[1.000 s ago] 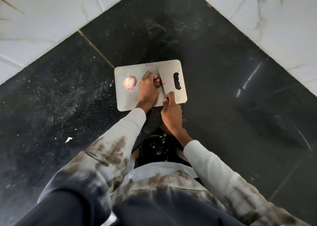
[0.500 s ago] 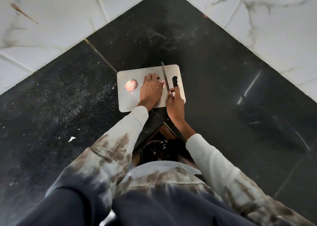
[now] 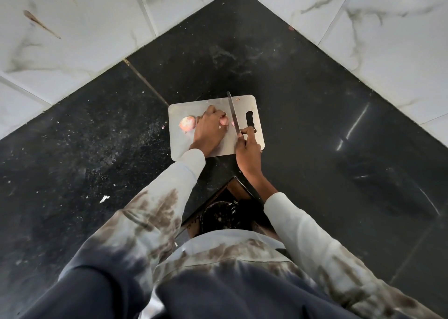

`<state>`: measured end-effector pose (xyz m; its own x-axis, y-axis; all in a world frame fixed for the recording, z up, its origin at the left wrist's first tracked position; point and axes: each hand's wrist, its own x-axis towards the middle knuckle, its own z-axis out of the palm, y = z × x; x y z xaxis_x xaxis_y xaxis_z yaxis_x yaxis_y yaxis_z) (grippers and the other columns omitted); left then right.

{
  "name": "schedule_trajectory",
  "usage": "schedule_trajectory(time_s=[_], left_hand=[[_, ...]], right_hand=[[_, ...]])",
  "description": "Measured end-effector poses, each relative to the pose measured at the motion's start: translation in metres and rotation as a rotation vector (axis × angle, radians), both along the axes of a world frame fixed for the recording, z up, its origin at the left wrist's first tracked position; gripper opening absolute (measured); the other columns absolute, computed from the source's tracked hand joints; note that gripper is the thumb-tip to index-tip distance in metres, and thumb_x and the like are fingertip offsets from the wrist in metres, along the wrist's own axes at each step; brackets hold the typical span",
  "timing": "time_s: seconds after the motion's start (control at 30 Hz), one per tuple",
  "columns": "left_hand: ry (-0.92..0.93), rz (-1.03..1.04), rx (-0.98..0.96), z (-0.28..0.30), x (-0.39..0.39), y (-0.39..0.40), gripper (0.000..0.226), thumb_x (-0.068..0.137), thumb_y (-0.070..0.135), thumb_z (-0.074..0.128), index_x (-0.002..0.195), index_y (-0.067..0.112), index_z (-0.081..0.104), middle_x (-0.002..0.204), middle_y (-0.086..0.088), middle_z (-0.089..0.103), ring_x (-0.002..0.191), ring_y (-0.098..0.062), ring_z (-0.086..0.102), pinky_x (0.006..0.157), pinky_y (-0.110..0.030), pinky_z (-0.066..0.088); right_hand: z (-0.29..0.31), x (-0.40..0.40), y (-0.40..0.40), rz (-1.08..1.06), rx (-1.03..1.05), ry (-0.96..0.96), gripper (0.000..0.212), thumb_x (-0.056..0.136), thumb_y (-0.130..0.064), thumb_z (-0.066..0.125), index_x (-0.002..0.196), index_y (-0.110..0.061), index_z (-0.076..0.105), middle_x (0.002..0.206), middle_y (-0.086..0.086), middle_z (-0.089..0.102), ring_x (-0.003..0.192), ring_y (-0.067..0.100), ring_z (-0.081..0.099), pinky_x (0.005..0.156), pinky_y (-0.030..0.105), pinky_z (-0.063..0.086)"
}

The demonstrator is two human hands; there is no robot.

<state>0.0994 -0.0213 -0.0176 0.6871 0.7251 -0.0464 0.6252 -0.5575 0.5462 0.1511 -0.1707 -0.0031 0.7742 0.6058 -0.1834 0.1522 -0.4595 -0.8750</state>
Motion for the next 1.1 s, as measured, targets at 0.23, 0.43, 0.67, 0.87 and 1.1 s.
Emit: schedule_trajectory(time_s=[0.23,0.43,0.67,0.87,1.1], left_hand=[[-0.014,0.03,0.012,0.0,0.001,0.002,0.026,0.101,0.019,0.071,0.126,0.016,0.074,0.13,-0.006,0.067,0.114,-0.03,0.068,0.113,-0.05,0.051],[-0.023,0.072,0.003,-0.003,0.006,0.004,0.014,0.103,0.012,0.064,0.114,0.012,0.074,0.121,-0.009,0.073,0.111,-0.029,0.068,0.116,-0.045,0.045],[-0.024,0.117,-0.029,-0.001,0.008,0.003,0.016,0.104,0.007,0.059,0.112,0.012,0.073,0.12,-0.01,0.073,0.109,-0.029,0.068,0.114,-0.044,0.051],[-0.065,0.12,-0.003,-0.002,0.007,0.0,0.015,0.101,0.003,0.062,0.11,0.009,0.073,0.118,-0.011,0.073,0.109,-0.03,0.067,0.11,-0.04,0.049],[-0.083,0.131,-0.02,-0.003,0.006,-0.005,0.026,0.088,-0.01,0.059,0.103,0.006,0.074,0.112,-0.012,0.073,0.103,-0.033,0.067,0.099,-0.041,0.054]], right_hand=[[0.002,-0.001,0.001,0.044,0.004,0.003,0.007,0.112,-0.021,0.043,0.112,-0.016,0.048,0.063,0.001,0.052,0.043,0.003,0.045,0.04,0.016,0.03],[0.001,0.002,0.003,0.111,-0.013,-0.061,0.004,0.112,-0.023,0.044,0.113,-0.02,0.047,0.065,0.005,0.057,0.043,0.006,0.043,0.038,0.017,0.03],[-0.005,0.004,0.007,0.128,-0.044,-0.091,0.015,0.112,-0.022,0.045,0.125,-0.016,0.047,0.062,-0.004,0.054,0.041,0.006,0.046,0.038,0.015,0.031],[-0.007,0.008,0.017,0.14,-0.082,-0.112,0.022,0.11,-0.021,0.045,0.131,-0.022,0.045,0.064,0.006,0.061,0.049,0.023,0.057,0.043,0.028,0.037],[-0.02,0.002,0.019,0.112,-0.098,-0.051,0.007,0.111,-0.019,0.04,0.117,-0.019,0.043,0.064,0.005,0.056,0.049,0.023,0.056,0.044,0.031,0.036]])
